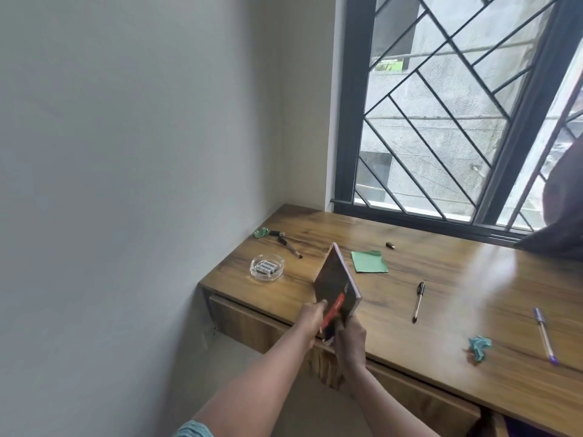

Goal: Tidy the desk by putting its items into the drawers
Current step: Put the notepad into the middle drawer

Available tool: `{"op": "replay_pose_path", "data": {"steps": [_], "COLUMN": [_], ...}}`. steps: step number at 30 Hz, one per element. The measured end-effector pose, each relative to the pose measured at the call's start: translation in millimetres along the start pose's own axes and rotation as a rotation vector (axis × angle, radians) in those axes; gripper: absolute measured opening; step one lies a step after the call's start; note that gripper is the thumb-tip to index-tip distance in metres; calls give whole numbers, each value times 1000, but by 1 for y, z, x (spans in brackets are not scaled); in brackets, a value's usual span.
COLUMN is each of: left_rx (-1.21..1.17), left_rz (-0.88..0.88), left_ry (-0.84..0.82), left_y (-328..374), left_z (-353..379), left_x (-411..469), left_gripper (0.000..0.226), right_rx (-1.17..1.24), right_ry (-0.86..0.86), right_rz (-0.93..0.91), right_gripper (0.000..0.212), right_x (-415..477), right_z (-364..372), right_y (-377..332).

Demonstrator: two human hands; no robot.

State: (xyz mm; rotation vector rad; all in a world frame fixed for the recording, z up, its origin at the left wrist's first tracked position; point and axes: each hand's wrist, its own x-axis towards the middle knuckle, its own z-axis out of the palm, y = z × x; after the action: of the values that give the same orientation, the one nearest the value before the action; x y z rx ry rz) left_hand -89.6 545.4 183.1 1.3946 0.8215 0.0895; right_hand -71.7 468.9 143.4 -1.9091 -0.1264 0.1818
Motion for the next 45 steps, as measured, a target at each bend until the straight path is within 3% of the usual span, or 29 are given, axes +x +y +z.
{"op": "replay_pose_path", "data": {"steps": [6, 11, 18, 23, 29, 32, 35, 40, 45], "left_rx": [-142, -219, -212, -221, -194, -172, -92, 45, 142], "left_rz": [-99, -92, 1, 64, 75, 73, 93, 46, 38], "left_ry": [3, 3, 5, 48, 35, -5, -77, -270, -420], "left_y": [-33, -34, -58, -98, -142, -153, -152, -146, -167], "left_z": [3, 4, 3, -8, -1, 24, 61, 147, 238], "left_x": [-2, -22, -61, -98, -151, -171, -190, -217, -236], "left_gripper": [27, 30, 43, 47, 55, 58, 58, 48, 55], "right_rx": [336, 509, 561, 504, 515, 613, 628, 703, 599], "right_ry": [37, 86, 36, -44, -72, 35, 169, 331, 472], "right_rz": [137, 209, 223, 164, 230, 265, 297, 323, 348], "right_gripper": [12, 17, 16, 13, 11, 28, 60, 44, 46], "right_x": [-16, -28, -56, -114, -181, -194, -180, -192, -204], "right_z": [-5, -10, -27, -51, -95, -135, -179, -273, -354], "right_y": [13, 26, 40, 48, 74, 88, 123, 133, 175]}}
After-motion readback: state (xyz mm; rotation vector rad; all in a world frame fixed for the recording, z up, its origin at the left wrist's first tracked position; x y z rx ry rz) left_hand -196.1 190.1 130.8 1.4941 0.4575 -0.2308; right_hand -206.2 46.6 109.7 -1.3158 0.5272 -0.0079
